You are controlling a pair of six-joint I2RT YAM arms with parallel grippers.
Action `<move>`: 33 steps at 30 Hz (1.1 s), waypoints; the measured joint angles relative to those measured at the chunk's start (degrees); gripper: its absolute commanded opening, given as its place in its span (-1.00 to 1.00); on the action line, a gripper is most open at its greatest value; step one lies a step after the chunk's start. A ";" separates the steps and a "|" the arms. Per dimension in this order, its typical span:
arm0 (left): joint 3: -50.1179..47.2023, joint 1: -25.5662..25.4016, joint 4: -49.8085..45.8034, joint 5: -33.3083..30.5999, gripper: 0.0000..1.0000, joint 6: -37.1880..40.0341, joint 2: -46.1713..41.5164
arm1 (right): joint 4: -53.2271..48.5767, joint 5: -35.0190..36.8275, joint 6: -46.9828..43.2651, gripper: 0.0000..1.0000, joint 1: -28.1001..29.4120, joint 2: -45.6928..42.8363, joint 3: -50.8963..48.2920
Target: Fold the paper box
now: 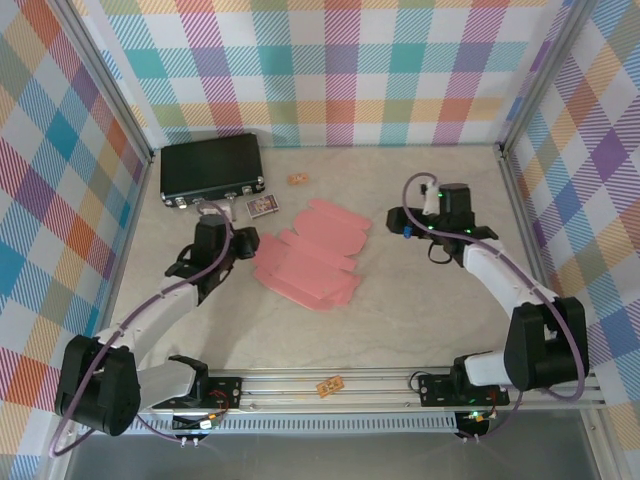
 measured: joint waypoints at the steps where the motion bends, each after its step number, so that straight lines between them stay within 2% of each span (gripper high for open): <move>1: 0.39 -1.60 -0.79 0.11 -0.63 -0.68 0.66 | -0.85 -0.57 0.20 0.73 1.29 1.20 1.09; 3: 1.55 -5.31 -1.95 0.85 -0.94 -2.93 3.02 | -2.21 -2.01 0.04 0.53 4.52 4.96 4.11; 4: 2.01 -6.47 -2.27 1.05 -1.00 -3.65 4.13 | -2.82 -2.47 0.31 0.42 5.46 6.36 5.31; 8: 4.39 -10.75 -2.14 3.06 -1.00 -7.10 10.64 | -5.53 -5.57 0.13 -0.41 8.63 15.10 13.22; 9: 5.03 -11.50 -2.01 3.56 -1.00 -7.96 12.52 | -6.16 -6.60 0.09 -0.56 9.11 17.68 15.69; 11: 6.21 -12.83 -1.88 4.22 -1.00 -9.40 15.76 | -7.69 -8.35 0.15 -0.71 9.64 22.60 20.70; 16: 9.31 -15.80 -1.16 6.01 -1.00 -12.48 22.40 | -11.10 -10.25 0.04 -0.86 11.04 33.66 31.85; 23: 9.94 -17.64 0.74 8.57 -1.00 -15.54 27.54 | -17.35 -11.32 -0.39 -0.90 12.96 46.42 44.28; 33: 7.13 -17.79 0.48 5.68 -1.00 -18.71 28.30 | -20.72 -8.57 -0.31 -0.85 13.29 49.16 43.32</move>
